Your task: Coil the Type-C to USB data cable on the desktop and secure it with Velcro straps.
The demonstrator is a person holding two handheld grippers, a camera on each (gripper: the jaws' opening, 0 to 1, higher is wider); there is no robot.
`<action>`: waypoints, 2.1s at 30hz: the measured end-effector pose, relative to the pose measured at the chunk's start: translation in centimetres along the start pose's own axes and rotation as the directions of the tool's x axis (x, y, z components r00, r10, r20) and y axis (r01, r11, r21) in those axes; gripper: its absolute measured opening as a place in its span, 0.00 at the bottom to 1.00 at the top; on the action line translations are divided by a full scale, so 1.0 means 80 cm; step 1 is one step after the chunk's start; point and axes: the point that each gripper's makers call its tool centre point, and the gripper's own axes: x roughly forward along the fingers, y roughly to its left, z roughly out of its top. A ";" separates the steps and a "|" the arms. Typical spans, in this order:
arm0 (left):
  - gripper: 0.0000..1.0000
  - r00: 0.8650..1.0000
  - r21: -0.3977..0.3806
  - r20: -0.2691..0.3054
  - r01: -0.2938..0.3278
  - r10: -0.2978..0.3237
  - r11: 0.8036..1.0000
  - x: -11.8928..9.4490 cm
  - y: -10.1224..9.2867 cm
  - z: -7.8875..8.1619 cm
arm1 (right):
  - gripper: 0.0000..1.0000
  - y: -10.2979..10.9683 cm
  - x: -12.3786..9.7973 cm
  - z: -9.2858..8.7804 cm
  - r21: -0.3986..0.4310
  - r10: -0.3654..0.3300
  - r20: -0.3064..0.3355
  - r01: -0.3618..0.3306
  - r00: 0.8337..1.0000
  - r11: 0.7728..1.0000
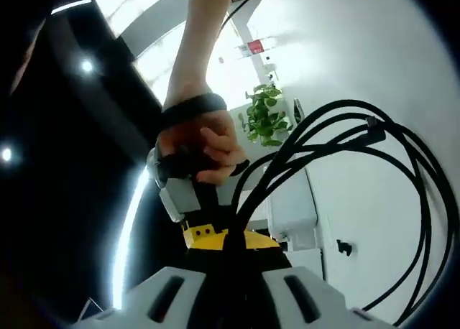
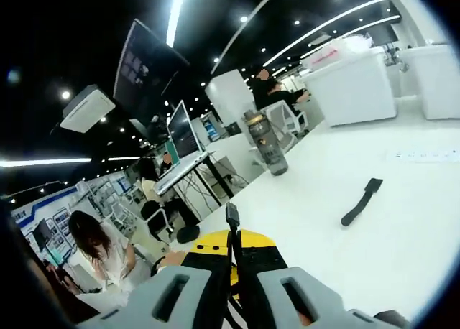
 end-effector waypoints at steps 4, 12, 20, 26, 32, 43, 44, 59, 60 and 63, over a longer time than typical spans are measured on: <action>0.07 0.997 -0.144 -0.058 0.048 -0.057 0.988 0.004 -0.007 -0.016 | 0.03 -0.008 0.004 0.015 -0.173 -0.013 0.101 0.031 0.995 0.984; 0.07 0.978 -0.451 -0.155 0.057 -0.141 0.891 -0.002 -0.020 -0.072 | 0.20 -0.018 -0.043 0.029 -0.544 -0.040 0.305 0.209 0.952 0.813; 0.07 0.964 -0.693 -0.123 0.087 -0.235 0.716 0.000 -0.040 -0.083 | 0.48 -0.012 -0.031 -0.034 -0.553 0.045 0.179 0.063 0.983 0.831; 0.07 0.951 -0.706 -0.092 0.147 -0.296 0.692 -0.001 -0.056 -0.072 | 0.32 -0.034 -0.006 -0.063 -0.536 0.012 0.091 0.039 0.996 0.843; 0.07 0.946 -0.724 -0.055 0.183 -0.320 0.665 -0.004 -0.062 -0.065 | 0.18 -0.035 -0.005 -0.068 -0.540 0.026 0.075 0.019 0.997 0.841; 0.10 0.952 -0.786 0.044 0.220 -0.303 0.578 0.000 -0.060 -0.043 | 0.05 -0.021 -0.019 -0.072 -0.552 0.092 -0.105 -0.135 0.990 0.823; 0.10 0.947 -0.833 0.076 0.233 -0.313 0.501 0.000 -0.064 -0.038 | 0.06 -0.024 -0.020 -0.076 -0.557 0.085 -0.143 -0.151 0.986 0.817; 0.06 0.863 -0.921 -0.022 0.179 -0.504 0.347 -0.004 -0.108 -0.061 | 0.13 -0.069 -0.008 -0.081 -0.875 -0.282 0.131 0.244 0.950 0.417; 0.06 0.862 -0.920 -0.018 0.184 -0.506 0.346 -0.003 -0.109 -0.060 | 0.11 -0.072 -0.007 -0.080 -0.869 -0.296 0.126 0.249 0.947 0.427; 0.06 0.866 -0.944 0.027 0.186 -0.498 0.273 -0.007 -0.113 -0.055 | 0.06 -0.071 -0.009 -0.080 -0.868 -0.293 0.081 0.212 0.953 0.450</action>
